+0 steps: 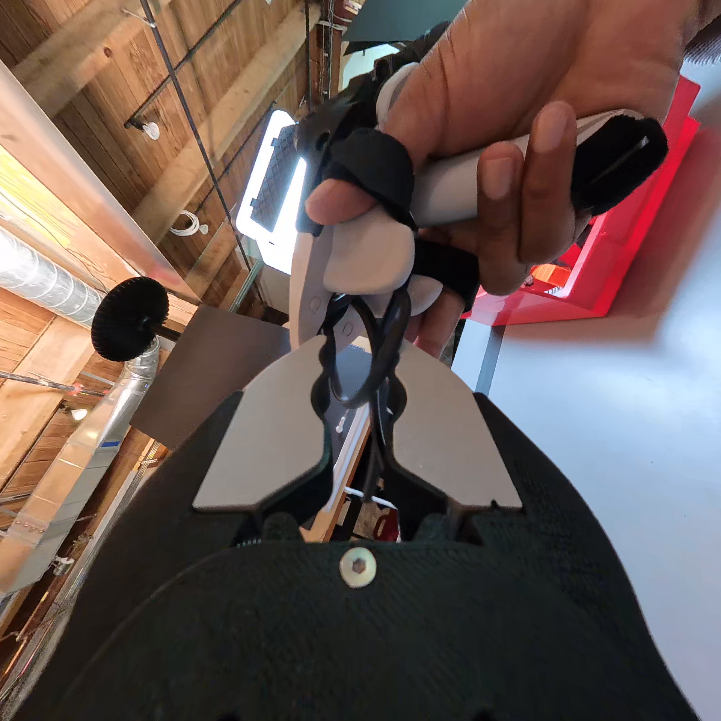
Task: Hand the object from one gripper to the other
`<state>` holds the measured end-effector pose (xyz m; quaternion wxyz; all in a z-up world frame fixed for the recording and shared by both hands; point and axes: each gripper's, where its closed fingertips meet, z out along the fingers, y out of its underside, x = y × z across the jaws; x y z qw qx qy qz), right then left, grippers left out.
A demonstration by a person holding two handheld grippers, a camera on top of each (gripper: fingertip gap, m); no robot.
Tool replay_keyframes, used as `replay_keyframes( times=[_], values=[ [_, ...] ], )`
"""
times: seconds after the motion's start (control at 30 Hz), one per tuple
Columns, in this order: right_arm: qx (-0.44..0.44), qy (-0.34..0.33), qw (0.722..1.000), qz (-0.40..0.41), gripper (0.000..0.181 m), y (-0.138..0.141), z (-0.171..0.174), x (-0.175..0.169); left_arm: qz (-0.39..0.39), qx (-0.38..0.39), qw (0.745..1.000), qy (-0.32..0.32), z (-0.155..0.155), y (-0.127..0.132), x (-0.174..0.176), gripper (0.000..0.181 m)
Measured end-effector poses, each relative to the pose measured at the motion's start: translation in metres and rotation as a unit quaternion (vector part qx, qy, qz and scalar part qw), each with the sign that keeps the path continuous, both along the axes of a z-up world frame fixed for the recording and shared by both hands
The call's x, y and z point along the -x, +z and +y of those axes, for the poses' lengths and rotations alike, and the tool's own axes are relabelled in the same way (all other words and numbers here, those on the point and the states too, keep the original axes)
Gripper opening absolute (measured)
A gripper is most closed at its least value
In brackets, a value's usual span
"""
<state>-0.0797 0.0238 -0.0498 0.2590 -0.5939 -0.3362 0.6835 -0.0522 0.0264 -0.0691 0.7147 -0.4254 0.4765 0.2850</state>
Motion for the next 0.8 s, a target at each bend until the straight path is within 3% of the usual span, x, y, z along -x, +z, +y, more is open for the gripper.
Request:
replay_keyframes(
  times=[0.03, 0.07, 0.27, 0.53, 0.67, 0.8],
  values=[
    [0.001, 0.003, 1.000, 0.003, 0.007, 0.000, -0.001, 0.000, 0.013, 0.008, 1.000, 0.008, 0.002, -0.004, 0.002, 0.008],
    [0.005, 0.010, 1.000, 0.004, 0.007, 0.001, -0.002, 0.000, 0.025, 0.018, 0.999, 0.018, 0.004, -0.008, 0.004, 0.005],
    [-0.033, 0.015, 0.999, -0.007, 0.028, 0.004, 0.002, -0.009, -0.022, 0.106, 0.994, 0.001, 0.004, -0.003, 0.017, 0.004],
    [-0.108, -0.031, 0.992, -0.052, 0.067, -0.004, 0.043, -0.039, -0.066, 0.100, 0.993, 0.012, -0.001, 0.034, 0.054, 0.005],
    [-0.161, -0.077, 0.982, -0.064, 0.070, 0.003, 0.067, -0.066, -0.079, 0.111, 0.991, 0.013, -0.003, 0.044, 0.068, 0.005],
    [-0.237, -0.092, 0.965, -0.060, 0.070, 0.031, 0.056, -0.086, -0.058, 0.157, 0.986, 0.010, -0.001, 0.031, 0.069, 0.005]
  ],
)
